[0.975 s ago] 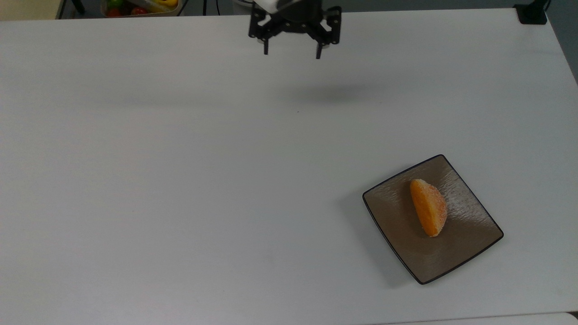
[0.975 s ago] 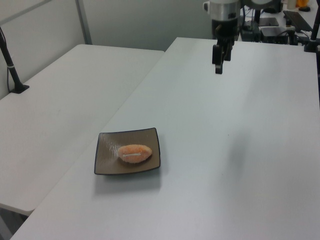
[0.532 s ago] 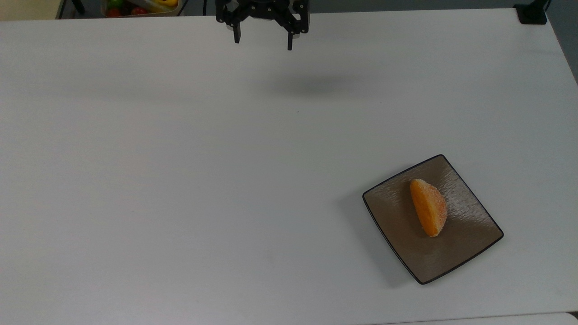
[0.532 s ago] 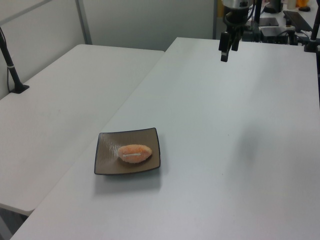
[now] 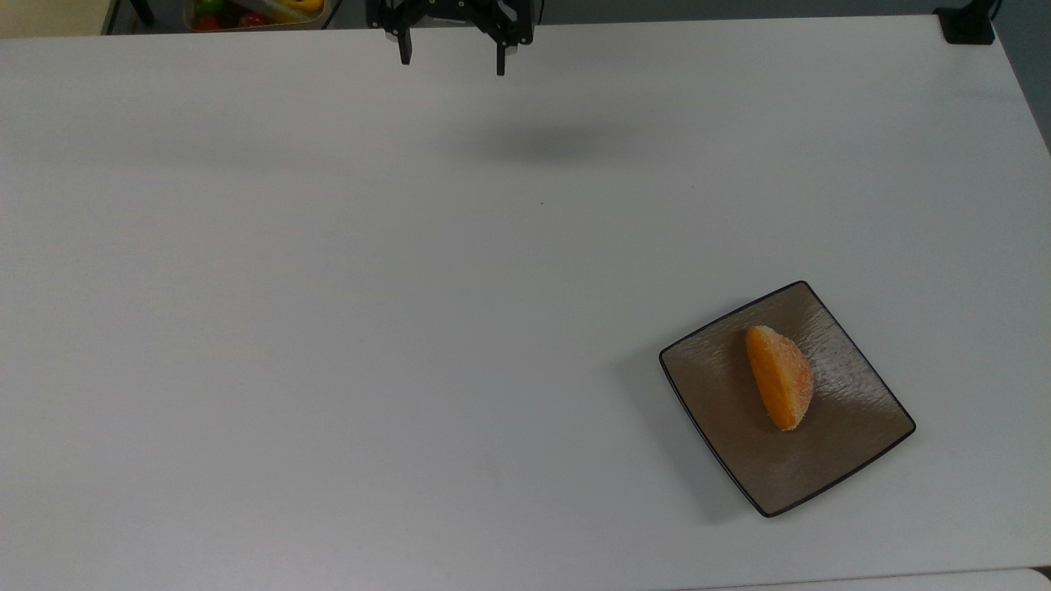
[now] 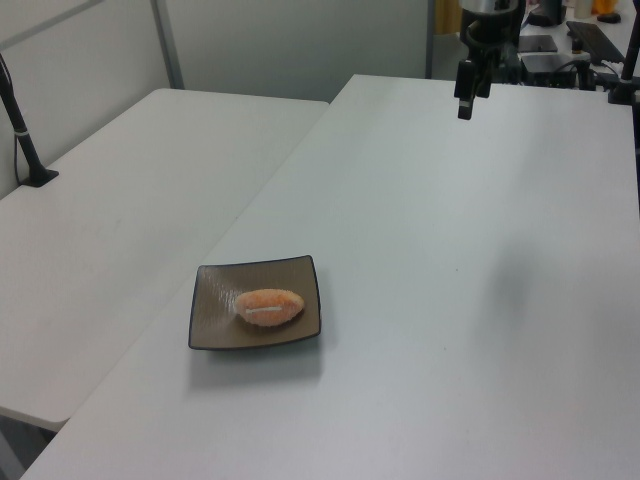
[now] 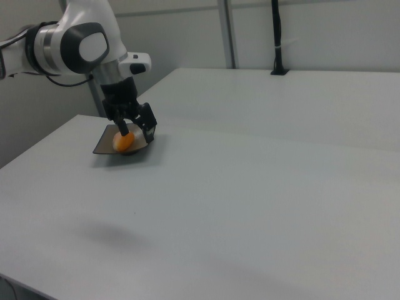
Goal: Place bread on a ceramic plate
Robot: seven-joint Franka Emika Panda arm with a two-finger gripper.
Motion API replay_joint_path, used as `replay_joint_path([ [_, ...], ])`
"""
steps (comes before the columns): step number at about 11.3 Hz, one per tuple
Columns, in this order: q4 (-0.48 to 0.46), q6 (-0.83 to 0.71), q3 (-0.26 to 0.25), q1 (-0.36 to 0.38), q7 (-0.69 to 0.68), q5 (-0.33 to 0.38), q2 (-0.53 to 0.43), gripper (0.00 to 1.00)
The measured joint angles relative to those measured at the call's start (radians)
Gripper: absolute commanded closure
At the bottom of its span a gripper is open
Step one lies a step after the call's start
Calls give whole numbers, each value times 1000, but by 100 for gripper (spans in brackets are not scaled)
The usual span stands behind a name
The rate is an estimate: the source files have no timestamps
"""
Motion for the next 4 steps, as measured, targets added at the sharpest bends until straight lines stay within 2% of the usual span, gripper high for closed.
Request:
replay_joint_path([
  [4, -5, -7, 0, 0, -24, 0, -4, 0],
])
